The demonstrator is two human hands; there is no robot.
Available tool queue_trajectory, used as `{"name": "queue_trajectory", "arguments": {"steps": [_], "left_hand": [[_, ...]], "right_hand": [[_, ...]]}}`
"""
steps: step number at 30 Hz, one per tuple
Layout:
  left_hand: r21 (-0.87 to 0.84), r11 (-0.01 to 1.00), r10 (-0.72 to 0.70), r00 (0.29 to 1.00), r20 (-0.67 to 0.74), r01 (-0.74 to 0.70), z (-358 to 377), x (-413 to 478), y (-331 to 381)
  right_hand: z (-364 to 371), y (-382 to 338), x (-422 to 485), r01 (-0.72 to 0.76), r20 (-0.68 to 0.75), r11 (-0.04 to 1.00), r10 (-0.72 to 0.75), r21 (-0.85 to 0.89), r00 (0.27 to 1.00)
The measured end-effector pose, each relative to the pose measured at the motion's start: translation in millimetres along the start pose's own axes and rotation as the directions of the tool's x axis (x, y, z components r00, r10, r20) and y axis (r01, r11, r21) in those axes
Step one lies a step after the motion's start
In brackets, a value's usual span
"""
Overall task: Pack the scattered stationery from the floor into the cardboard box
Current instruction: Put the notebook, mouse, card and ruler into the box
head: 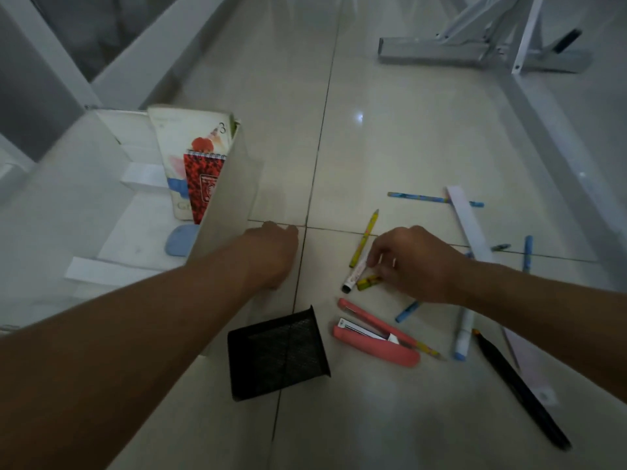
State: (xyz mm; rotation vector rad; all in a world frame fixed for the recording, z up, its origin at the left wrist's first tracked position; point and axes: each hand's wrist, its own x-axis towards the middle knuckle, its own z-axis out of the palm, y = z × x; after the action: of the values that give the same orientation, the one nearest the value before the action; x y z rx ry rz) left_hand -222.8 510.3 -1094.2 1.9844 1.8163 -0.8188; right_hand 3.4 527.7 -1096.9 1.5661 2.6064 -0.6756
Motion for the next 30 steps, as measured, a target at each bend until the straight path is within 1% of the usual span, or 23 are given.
{"name": "queue_trajectory", "arguments": {"steps": [3,5,7,8,9,11,13,15,16,17,18,19,20,21,23,24,25,26,27,28,29,30], "left_hand": [[-0.156,0.987,0.019,0.998,-0.054,-0.027,-2,-1,2],[-0.332,0.942,-0.022,0.984,-0.176,-0.038,-9,0,2],[-0.494,0.865,-0.112,0.927,-0.357,-0.086,-24,5,-1],[-0.576,0.808,-0.174,0.885,-0.433,-0.123,-36,6,-3],[-0.661,0.732,-0.238,0.846,-0.477,-0.167,-49,6,-7],[-0.774,0.578,-0.343,0.784,-0.518,-0.259,-78,-2,-22],[-0.807,0.489,-0.404,0.734,-0.546,-0.331,-99,-16,-45],[-0.83,0.382,-0.403,0.736,-0.545,-0.406,-108,-36,-73],[-0.841,0.334,-0.394,0.748,-0.534,-0.424,-108,-45,-88],[-0.851,0.301,-0.387,0.76,-0.522,-0.431,-106,-54,-103],[-0.861,0.28,-0.384,0.772,-0.506,-0.425,-101,-60,-119],[-0.873,0.278,-0.381,0.789,-0.483,-0.4,-94,-65,-135],[-0.883,0.316,-0.38,0.807,-0.453,-0.347,-85,-68,-150],[-0.877,0.401,-0.374,0.827,-0.42,-0.264,-72,-69,-163],[-0.773,0.63,-0.313,0.884,-0.347,-0.08,-41,-68,-183],[-0.694,0.719,-0.26,0.915,-0.308,-0.029,-25,-66,-185],[-0.613,0.79,-0.198,0.939,-0.28,-0.016,-12,-64,-183],[-0.547,0.837,-0.138,0.956,-0.258,-0.027,0,-62,-178],[-0.506,0.861,-0.093,0.967,-0.239,-0.043,10,-60,-171],[-0.485,0.873,-0.067,0.972,-0.226,-0.053,17,-58,-166],[-0.481,0.875,-0.056,0.974,-0.221,-0.059,23,-57,-162],[-0.492,0.868,-0.054,0.974,-0.221,-0.064,28,-54,-159]], "right_hand": [[3,-4,3,-0.011,-0.026,1.0,0.012,0.025,1.0],[0,-15,11,-0.009,-0.1,0.995,0.019,0.096,0.995],[-7,-34,24,0.0,-0.198,0.966,0.053,0.258,0.979],[-11,-47,31,0.008,-0.244,0.938,0.082,0.346,0.966],[-17,-59,39,0.023,-0.283,0.902,0.111,0.432,0.953],[-31,-87,55,0.087,-0.326,0.786,0.151,0.613,0.933],[-47,-116,68,0.167,-0.348,0.646,0.163,0.745,0.923],[-60,-142,79,0.222,-0.359,0.558,0.147,0.799,0.922],[-65,-155,84,0.241,-0.368,0.548,0.133,0.801,0.92],[-69,-167,89,0.26,-0.387,0.57,0.111,0.779,0.916],[-70,-177,95,0.282,-0.419,0.629,0.077,0.725,0.905],[-69,-186,102,0.3,-0.453,0.703,0.036,0.645,0.891],[-65,-194,108,0.304,-0.473,0.77,-0.002,0.562,0.881],[-60,-200,113,0.292,-0.475,0.821,-0.029,0.49,0.88],[-46,-211,117,0.26,-0.446,0.879,-0.061,0.4,0.893],[-40,-216,115,0.263,-0.432,0.9,-0.095,0.348,0.897],[-35,-220,111,0.285,-0.414,0.918,-0.155,0.275,0.897],[-31,-223,107,0.321,-0.378,0.927,-0.232,0.192,0.896],[-26,-226,103,0.361,-0.32,0.927,-0.311,0.107,0.895],[-21,-230,102,0.39,-0.229,0.921,-0.375,0.021,0.898],[-17,-233,102,0.403,-0.111,0.913,-0.408,-0.068,0.906],[-13,-237,103,0.398,0.014,0.904,-0.4,-0.157,0.916]]}}
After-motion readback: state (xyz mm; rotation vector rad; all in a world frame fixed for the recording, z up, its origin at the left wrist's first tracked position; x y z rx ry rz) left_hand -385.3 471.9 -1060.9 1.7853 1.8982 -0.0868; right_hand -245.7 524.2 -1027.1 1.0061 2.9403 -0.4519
